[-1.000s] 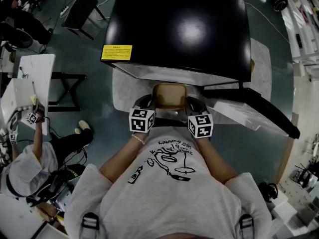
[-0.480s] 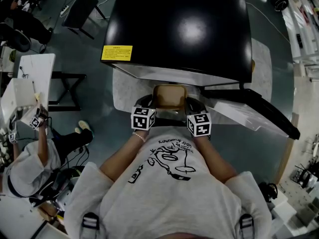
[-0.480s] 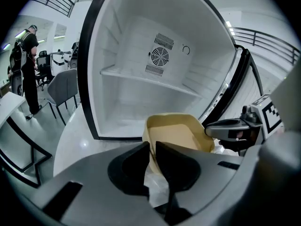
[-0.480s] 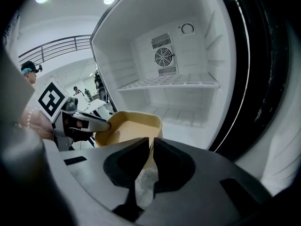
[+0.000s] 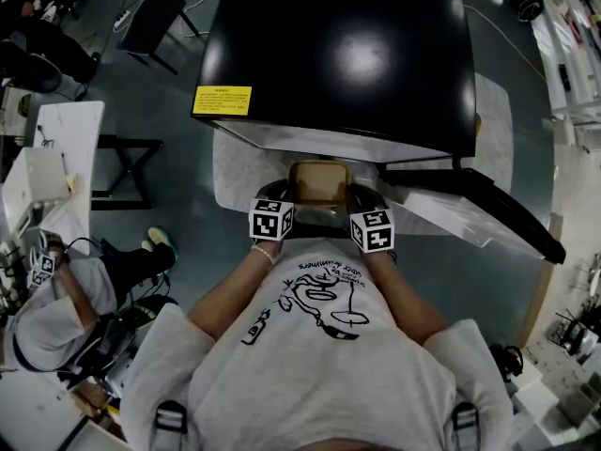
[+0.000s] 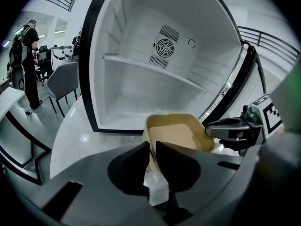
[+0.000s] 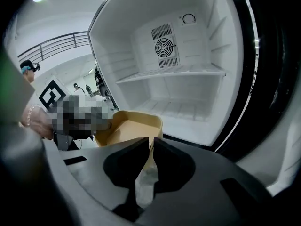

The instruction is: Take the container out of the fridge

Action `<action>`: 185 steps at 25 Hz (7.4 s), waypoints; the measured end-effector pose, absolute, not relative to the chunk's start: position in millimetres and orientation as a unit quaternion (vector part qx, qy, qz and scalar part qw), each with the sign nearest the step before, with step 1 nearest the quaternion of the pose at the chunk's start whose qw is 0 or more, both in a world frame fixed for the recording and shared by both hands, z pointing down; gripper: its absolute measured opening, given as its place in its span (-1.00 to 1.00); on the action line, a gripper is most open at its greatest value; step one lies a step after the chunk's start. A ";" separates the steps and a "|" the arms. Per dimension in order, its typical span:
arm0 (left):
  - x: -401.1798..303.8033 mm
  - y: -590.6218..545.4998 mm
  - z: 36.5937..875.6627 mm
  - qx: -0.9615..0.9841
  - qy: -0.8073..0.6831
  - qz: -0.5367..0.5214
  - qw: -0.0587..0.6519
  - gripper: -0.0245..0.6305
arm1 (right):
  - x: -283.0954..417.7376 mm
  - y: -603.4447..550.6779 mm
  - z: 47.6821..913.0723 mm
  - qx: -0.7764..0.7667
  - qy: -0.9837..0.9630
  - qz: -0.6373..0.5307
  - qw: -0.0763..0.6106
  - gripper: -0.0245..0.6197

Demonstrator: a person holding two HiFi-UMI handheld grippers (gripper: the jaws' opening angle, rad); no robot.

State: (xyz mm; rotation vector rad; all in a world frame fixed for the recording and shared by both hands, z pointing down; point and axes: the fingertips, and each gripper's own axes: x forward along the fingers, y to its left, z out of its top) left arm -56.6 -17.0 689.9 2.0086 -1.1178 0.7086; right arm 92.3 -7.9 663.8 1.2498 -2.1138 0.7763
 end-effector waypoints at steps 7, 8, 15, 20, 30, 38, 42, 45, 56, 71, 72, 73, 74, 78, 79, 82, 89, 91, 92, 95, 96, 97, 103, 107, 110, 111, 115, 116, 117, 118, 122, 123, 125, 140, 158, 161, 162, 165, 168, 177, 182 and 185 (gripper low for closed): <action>-55.0 -15.4 704.1 0.777 -0.426 0.288 0.363 -0.76 | 93.4 -6.2 680.0 0.462 -0.783 0.295 0.295 -0.78; -54.9 -15.2 706.3 0.776 -0.425 0.289 0.364 -0.76 | 93.4 -5.9 682.1 0.461 -0.782 0.296 0.297 -0.78; -53.4 -11.7 717.5 0.771 -0.420 0.295 0.377 -0.76 | 94.8 -3.1 694.3 0.456 -0.778 0.305 0.307 -0.78; -53.5 -9.6 724.0 0.769 -0.416 0.298 0.382 -0.76 | 94.4 -2.0 700.7 0.451 -0.777 0.308 0.313 -0.78; -53.1 -6.0 739.0 0.764 -0.414 0.310 0.386 -0.76 | 94.1 0.4 713.8 0.440 -0.776 0.312 0.326 -0.78; -54.8 0.2 747.1 0.760 -0.412 0.316 0.392 -0.76 | 92.6 5.3 722.1 0.432 -0.774 0.319 0.334 -0.78; -55.8 1.1 751.7 0.759 -0.411 0.319 0.392 -0.76 | 91.4 6.1 726.6 0.428 -0.774 0.321 0.338 -0.78; -57.0 1.7 754.2 0.758 -0.410 0.321 0.393 -0.76 | 90.7 7.2 730.2 0.425 -0.773 0.325 0.341 -0.78; -58.1 3.1 765.2 0.758 -0.406 0.327 0.392 -0.75 | 89.8 8.5 742.4 0.420 -0.767 0.335 0.350 -0.78; -59.4 5.4 775.3 0.756 -0.400 0.336 0.395 -0.75 | 87.5 9.8 754.2 0.415 -0.762 0.343 0.361 -0.78; -59.1 5.6 775.9 0.756 -0.399 0.336 0.395 -0.75 | 87.7 9.9 754.8 0.414 -0.761 0.343 0.361 -0.78; -59.0 5.7 776.5 0.756 -0.399 0.337 0.395 -0.75 | 87.7 10.2 755.4 0.414 -0.761 0.344 0.362 -0.78; -59.1 5.7 777.1 0.756 -0.398 0.338 0.394 -0.75 | 87.8 10.3 756.1 0.414 -0.761 0.345 0.363 -0.78; -58.9 5.9 779.9 0.756 -0.397 0.341 0.394 -0.75 | 88.0 10.7 759.5 0.412 -0.759 0.347 0.365 -0.77; -58.7 6.0 780.2 0.756 -0.397 0.341 0.394 -0.75 | 88.1 11.1 760.2 0.412 -0.759 0.348 0.365 -0.78; -58.5 6.0 781.9 0.756 -0.396 0.343 0.393 -0.75 | 88.4 11.9 762.3 0.411 -0.758 0.350 0.367 -0.77; -59.7 7.6 788.8 0.756 -0.394 0.348 0.391 -0.75 | 87.8 13.2 766.2 0.410 -0.755 0.352 0.371 -0.77; -59.7 7.8 788.4 0.755 -0.394 0.349 0.392 -0.75 | 87.8 13.8 767.8 0.410 -0.754 0.352 0.373 -0.77; -60.0 8.4 789.3 0.754 -0.394 0.350 0.393 -0.75 | 87.7 14.0 768.7 0.410 -0.754 0.352 0.374 -0.77; -60.0 8.6 792.4 0.755 -0.393 0.351 0.391 -0.75 | 87.1 15.7 772.7 0.406 -0.753 0.353 0.378 -0.77; -60.0 8.4 793.0 0.755 -0.393 0.351 0.390 -0.75 | 86.9 16.8 774.4 0.405 -0.753 0.355 0.379 -0.78; -60.1 8.3 792.9 0.755 -0.392 0.352 0.389 -0.75 | 86.6 17.7 775.7 0.403 -0.752 0.356 0.380 -0.77; -60.6 7.3 795.5 0.757 -0.391 0.353 0.386 -0.75 | 86.6 15.5 773.2 0.408 -0.751 0.352 0.382 -0.77; -62.8 8.8 798.1 0.755 -0.388 0.360 0.386 -0.75 | 85.1 17.4 774.2 0.405 -0.751 0.354 0.383 -0.77; -63.8 9.6 800.4 0.756 -0.387 0.359 0.387 -0.75 | 84.3 19.3 777.3 0.403 -0.750 0.357 0.383 -0.77; -62.8 9.9 800.9 0.757 -0.386 0.358 0.387 -0.75 | 84.8 19.7 778.5 0.403 -0.750 0.358 0.383 -0.77; -60.9 12.3 802.2 0.757 -0.383 0.356 0.392 -0.75 | 85.6 21.5 782.6 0.403 -0.749 0.361 0.381 -0.77; -61.8 12.0 800.5 0.756 -0.383 0.358 0.391 -0.75 | 85.2 20.7 780.5 0.404 -0.749 0.359 0.382 -0.77; -62.4 11.5 798.5 0.756 -0.383 0.359 0.390 -0.75 | 85.4 19.6 777.8 0.405 -0.749 0.356 0.384 -0.77; -62.5 11.0 796.8 0.756 -0.383 0.361 0.389 -0.75 | 85.9 19.0 776.1 0.406 -0.748 0.354 0.386 -0.77; -61.5 10.8 798.0 0.757 -0.380 0.359 0.392 -0.73 | 86.1 20.5 779.1 0.403 -0.749 0.363 0.382 -0.77; -61.6 11.0 798.7 0.757 -0.379 0.359 0.393 -0.72 | 85.7 21.1 780.2 0.401 -0.750 0.366 0.378 -0.76; -62.4 11.5 798.9 0.758 -0.378 0.359 0.392 -0.69 | 84.5 22.0 781.5 0.400 -0.752 0.370 0.371 -0.75; -64.5 7.0 779.8 0.766 -0.391 0.343 0.377 -0.57 | 88.8 7.4 753.7 0.425 -0.767 0.318 0.360 -0.70; -41.3 -11.3 714.0 0.802 -0.389 0.273 0.361 -0.61 | 84.9 -5.8 706.5 0.435 -0.795 0.281 0.316 -0.70; -36.2 -15.6 700.6 0.813 -0.389 0.268 0.341 -0.63 | 85.0 -7.7 695.7 0.437 -0.798 0.282 0.304 -0.70; -35.3 -17.2 696.8 0.817 -0.388 0.270 0.331 -0.64 | 84.4 -8.6 691.8 0.438 -0.799 0.283 0.299 -0.70; -32.2 -21.6 684.7 0.826 -0.387 0.268 0.310 -0.65 | 81.3 -12.0 677.6 0.439 -0.806 0.276 0.287 -0.72; -27.9 -25.1 668.6 0.834 -0.387 0.255 0.301 -0.66 | 77.7 -15.3 660.2 0.437 -0.815 0.262 0.277 -0.73; -15.0 -32.7 619.7 0.854 -0.387 0.208 0.279 -0.70 | 67.5 -28.1 609.7 0.436 -0.837 0.226 0.243 -0.74; -13.6 -39.4 594.8 0.863 -0.385 0.187 0.267 -0.72 | 59.2 -32.8 584.8 0.434 -0.846 0.212 0.228 -0.75; -12.5 -41.9 576.5 0.870 -0.385 0.174 0.256 -0.73 | 56.2 -33.8 572.7 0.431 -0.850 0.206 0.220 -0.76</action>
